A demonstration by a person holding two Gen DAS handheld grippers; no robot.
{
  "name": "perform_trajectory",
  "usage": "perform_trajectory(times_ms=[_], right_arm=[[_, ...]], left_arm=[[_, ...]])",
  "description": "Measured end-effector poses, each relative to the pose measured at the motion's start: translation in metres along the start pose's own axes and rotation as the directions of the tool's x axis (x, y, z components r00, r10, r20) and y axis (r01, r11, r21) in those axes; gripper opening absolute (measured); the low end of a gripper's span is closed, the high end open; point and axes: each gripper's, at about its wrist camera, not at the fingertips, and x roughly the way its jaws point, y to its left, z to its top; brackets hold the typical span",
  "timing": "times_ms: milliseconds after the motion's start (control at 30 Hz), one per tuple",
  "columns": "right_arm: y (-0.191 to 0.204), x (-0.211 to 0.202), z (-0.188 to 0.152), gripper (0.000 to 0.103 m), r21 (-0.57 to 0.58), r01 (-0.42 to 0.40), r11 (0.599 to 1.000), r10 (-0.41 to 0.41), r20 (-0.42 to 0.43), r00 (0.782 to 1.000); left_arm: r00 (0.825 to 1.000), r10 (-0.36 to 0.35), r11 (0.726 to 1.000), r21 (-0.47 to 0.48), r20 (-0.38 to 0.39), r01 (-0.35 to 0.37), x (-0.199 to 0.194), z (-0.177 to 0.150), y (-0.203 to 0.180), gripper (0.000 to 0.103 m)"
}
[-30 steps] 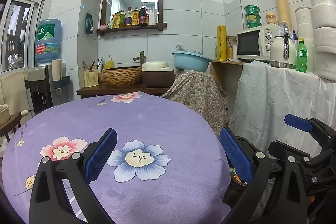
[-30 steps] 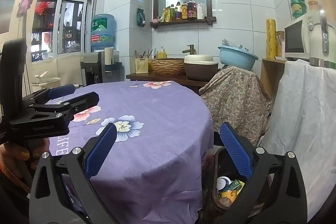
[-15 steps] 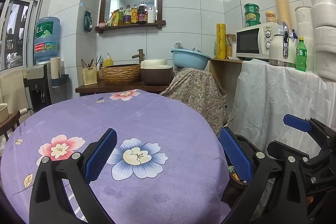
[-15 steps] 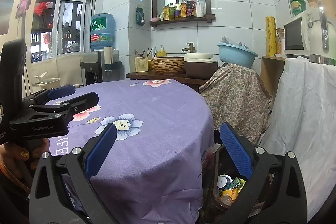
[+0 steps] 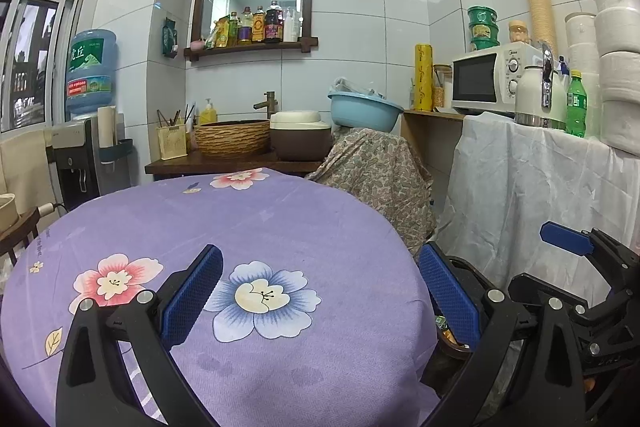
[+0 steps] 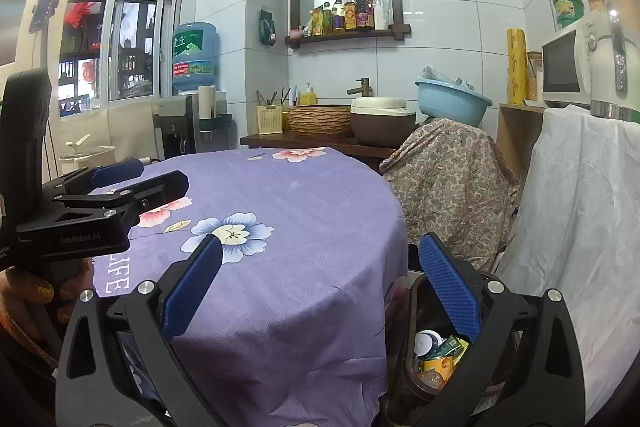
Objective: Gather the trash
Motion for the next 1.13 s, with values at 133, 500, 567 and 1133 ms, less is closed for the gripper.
perform_trajectory(times_ms=[133, 500, 567, 1133], right_arm=[[0.0001, 0.0005, -0.0005, 0.097, 0.000, 0.001, 1.000, -0.001, -0.002, 1.000], [0.0028, 0.0024, -0.0025, 0.097, -0.008, 0.003, 1.000, -0.003, -0.007, 1.000], [0.0025, 0.0029, -0.0029, 0.097, -0.006, 0.002, 1.000, -0.002, -0.009, 1.000], [0.0008, 0.0035, -0.0036, 0.097, 0.008, 0.013, 1.000, -0.013, -0.014, 1.000]], left_arm=[[1.000, 0.000, 1.000, -0.002, -0.008, 0.000, 0.0009, -0.0010, -0.0018, 0.097], [1.000, -0.001, 0.999, -0.035, -0.023, 0.000, 0.0031, -0.0005, 0.0016, 0.097], [1.000, -0.002, 0.999, -0.037, -0.025, 0.001, 0.0036, -0.0009, 0.0017, 0.097], [0.999, -0.013, 1.000, -0.017, -0.045, 0.012, 0.0060, -0.0027, -0.0080, 0.097]])
